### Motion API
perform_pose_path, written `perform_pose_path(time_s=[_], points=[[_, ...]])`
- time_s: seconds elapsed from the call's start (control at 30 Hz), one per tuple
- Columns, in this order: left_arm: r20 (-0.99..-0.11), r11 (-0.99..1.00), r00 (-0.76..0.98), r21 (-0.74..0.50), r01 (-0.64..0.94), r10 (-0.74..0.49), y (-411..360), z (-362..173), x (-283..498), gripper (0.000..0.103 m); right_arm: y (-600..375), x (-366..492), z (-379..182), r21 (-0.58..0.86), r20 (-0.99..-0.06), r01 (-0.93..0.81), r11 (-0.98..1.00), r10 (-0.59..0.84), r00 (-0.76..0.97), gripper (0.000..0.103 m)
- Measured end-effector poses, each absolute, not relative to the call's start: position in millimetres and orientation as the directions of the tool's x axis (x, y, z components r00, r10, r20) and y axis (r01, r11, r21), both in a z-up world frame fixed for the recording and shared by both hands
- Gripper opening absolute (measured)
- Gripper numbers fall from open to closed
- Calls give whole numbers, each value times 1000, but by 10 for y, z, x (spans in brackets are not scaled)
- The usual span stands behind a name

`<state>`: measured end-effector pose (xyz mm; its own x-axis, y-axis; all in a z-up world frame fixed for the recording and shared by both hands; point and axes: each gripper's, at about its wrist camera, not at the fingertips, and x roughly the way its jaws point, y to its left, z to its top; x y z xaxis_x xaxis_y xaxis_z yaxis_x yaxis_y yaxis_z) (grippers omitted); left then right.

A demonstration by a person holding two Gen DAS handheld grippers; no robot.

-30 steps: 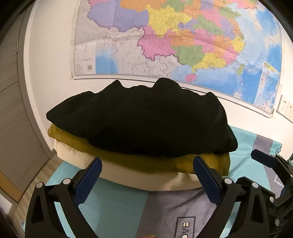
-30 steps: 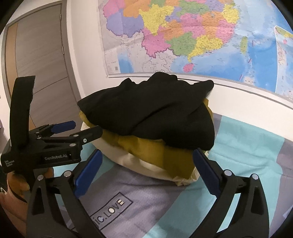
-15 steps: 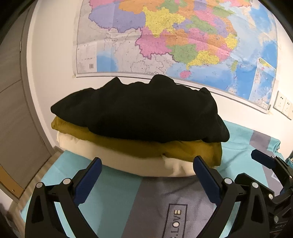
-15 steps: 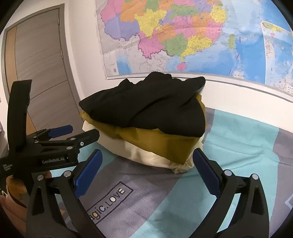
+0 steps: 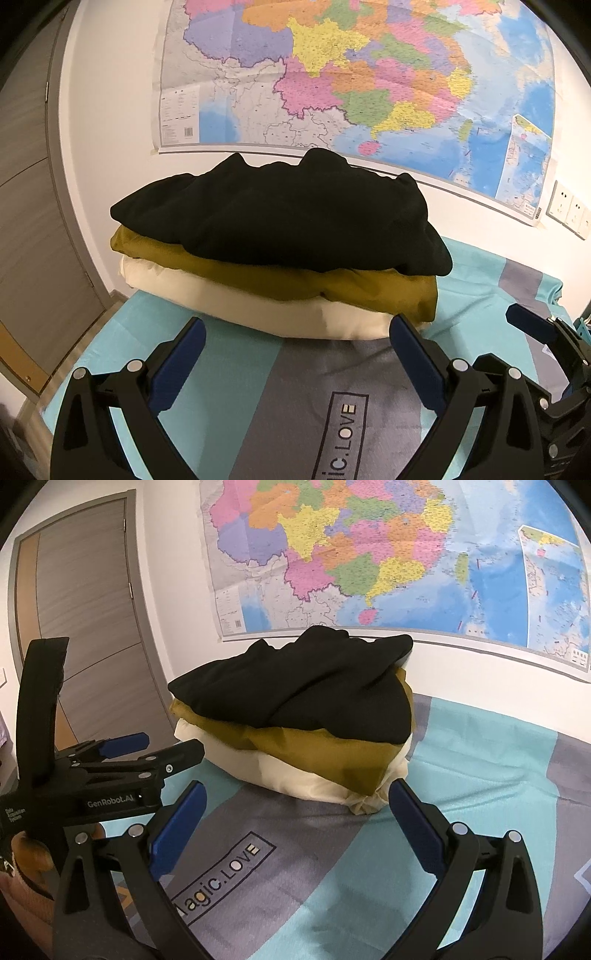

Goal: Fold large clothes

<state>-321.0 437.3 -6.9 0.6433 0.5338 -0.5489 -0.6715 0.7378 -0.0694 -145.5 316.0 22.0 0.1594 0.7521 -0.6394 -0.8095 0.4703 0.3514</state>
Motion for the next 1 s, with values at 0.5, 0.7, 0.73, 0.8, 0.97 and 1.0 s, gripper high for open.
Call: perform_pose_path(time_s=[0.5,0.7,0.73,0.8,0.97,1.0], points=[[-540,730,636,-56,-681,552,4256,-34,-3282,96,3051,-1550,294,360,-615,-812,459,771,164,97],[-536,731,634,-47,-681,557,4217,-32,-3301,96,3023,-1575,308,356,-612,-813,461,773,170,97],[-537,731,634,-46,-681,557,4207,-35,-3306,96,3020,-1583,312,357,-611,-813,460,773,169,97],[-537,733,636,-46,-679,555,4191,-38,-3311,96,3019,-1592,316,356,-612,-813,461,772,171,97],[-539,735,633,-39,-677,555,4154,-53,-3313,96,2989,-1632,312,361,-612,-811,460,773,166,97],[-539,734,633,-38,-678,556,4147,-55,-3319,96,2981,-1641,312,362,-612,-810,461,773,167,97]])
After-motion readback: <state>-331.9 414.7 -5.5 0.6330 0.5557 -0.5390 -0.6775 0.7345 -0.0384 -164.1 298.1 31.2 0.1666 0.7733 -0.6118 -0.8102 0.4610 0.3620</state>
